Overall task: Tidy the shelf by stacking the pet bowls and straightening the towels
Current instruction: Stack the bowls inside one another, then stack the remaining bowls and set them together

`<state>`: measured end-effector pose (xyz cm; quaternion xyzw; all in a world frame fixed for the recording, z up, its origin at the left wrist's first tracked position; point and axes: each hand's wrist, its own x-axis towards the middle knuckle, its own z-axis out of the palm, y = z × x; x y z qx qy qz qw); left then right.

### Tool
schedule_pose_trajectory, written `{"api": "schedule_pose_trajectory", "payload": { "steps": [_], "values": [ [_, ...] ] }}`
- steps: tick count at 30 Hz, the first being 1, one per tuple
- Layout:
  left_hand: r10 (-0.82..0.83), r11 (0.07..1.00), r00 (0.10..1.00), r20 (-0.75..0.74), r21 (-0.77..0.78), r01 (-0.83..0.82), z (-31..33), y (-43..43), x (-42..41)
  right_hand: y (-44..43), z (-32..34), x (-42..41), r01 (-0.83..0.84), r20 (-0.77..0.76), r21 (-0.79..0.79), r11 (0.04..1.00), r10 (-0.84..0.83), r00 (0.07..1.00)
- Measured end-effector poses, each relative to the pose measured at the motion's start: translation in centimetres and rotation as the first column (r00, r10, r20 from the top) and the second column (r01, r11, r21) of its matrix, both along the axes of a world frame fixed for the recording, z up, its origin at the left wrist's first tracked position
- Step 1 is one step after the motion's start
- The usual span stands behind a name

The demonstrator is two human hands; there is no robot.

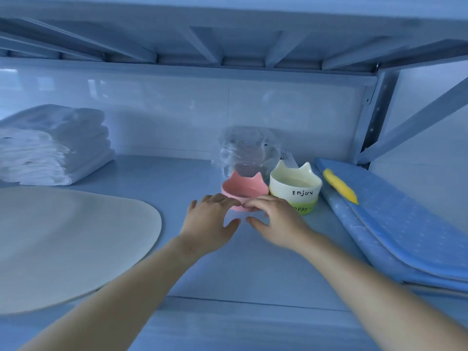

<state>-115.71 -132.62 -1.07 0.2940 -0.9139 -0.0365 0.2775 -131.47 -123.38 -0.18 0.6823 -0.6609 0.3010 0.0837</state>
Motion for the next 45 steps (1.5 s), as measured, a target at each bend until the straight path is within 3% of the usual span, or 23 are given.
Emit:
{"api": "schedule_pose_trajectory", "payload": {
  "steps": [15,23,33,45],
  "values": [
    [0.229,0.964,0.965,-0.125,0.164,-0.207,0.4,3.1,25.4,-2.0,-0.2,24.0,-0.206,0.132,-0.012,0.978,0.206,0.97],
    [0.346,0.936,0.931,-0.112,0.102,-0.336,0.0,3.9,37.7,-3.4,-0.9,33.9,-0.311,0.124,-0.03,0.95,0.313,0.942],
    [0.462,0.887,0.877,-0.134,0.084,-0.455,-0.3,-2.4,45.1,-12.3,0.3,41.1,-0.455,0.121,0.003,0.891,0.451,0.884],
    [0.535,0.844,0.832,-0.148,0.072,-0.531,1.0,-15.2,47.1,-25.9,1.3,42.0,-0.506,0.127,0.042,0.862,0.497,0.858]
  ]
}}
